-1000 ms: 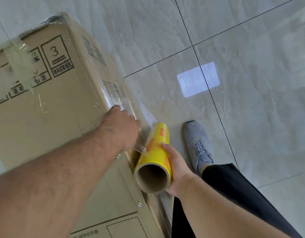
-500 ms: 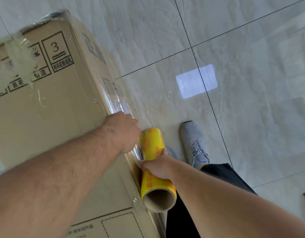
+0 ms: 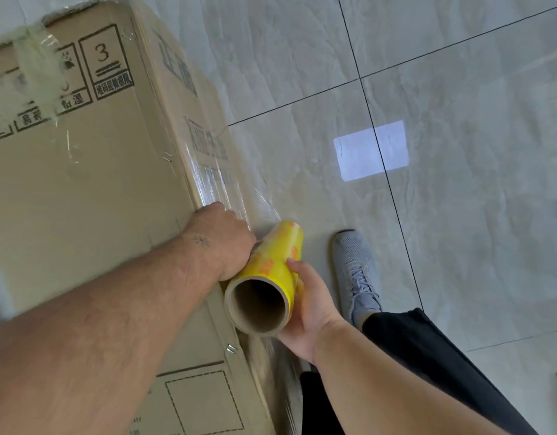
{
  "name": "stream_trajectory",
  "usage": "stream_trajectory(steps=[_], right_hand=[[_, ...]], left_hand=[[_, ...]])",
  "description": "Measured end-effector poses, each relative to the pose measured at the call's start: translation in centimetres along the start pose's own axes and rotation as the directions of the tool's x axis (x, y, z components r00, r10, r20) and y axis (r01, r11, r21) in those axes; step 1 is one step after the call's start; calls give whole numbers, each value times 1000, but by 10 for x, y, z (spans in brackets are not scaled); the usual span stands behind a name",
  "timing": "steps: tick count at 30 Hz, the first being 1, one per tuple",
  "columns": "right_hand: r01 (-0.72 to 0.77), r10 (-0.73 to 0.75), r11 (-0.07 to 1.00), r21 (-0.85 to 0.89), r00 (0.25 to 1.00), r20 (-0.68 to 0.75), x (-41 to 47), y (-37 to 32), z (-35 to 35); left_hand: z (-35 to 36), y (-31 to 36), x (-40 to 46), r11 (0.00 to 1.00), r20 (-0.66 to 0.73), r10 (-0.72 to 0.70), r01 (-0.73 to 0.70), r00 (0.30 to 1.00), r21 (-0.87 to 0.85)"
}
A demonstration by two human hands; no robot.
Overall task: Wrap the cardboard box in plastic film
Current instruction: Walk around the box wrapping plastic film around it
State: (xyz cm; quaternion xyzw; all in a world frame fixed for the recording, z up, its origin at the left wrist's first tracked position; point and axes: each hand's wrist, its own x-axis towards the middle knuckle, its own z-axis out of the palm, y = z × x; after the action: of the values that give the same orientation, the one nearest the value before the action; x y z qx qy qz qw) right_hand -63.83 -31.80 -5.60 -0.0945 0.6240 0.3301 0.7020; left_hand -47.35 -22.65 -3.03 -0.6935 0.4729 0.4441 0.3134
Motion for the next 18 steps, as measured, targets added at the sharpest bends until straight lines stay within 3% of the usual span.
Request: stream_trajectory(steps=[3, 8, 12, 16, 18], right_hand=[[3, -3, 1000, -27, 1000, -23, 0, -8, 5], [-49, -1, 951, -305, 987, -160, -7, -6, -16], [-124, -25, 845, -521, 963, -270, -15, -4, -24], [-179, -58, 657, -732, 956, -286, -9, -7, -5], [-172, -102, 612, -772, 951, -293, -1, -8, 3]], left_hand=[[2, 1, 2, 1000, -4, -12, 12, 1000, -18], [6, 10, -1, 997, -57, -48, 44, 997, -59], [7, 15, -2, 997, -64, -26, 22, 998, -68], [8, 12, -6, 999, -48, -19, 17, 999, -38], [11, 14, -7, 999, -59, -2, 0, 998, -35]])
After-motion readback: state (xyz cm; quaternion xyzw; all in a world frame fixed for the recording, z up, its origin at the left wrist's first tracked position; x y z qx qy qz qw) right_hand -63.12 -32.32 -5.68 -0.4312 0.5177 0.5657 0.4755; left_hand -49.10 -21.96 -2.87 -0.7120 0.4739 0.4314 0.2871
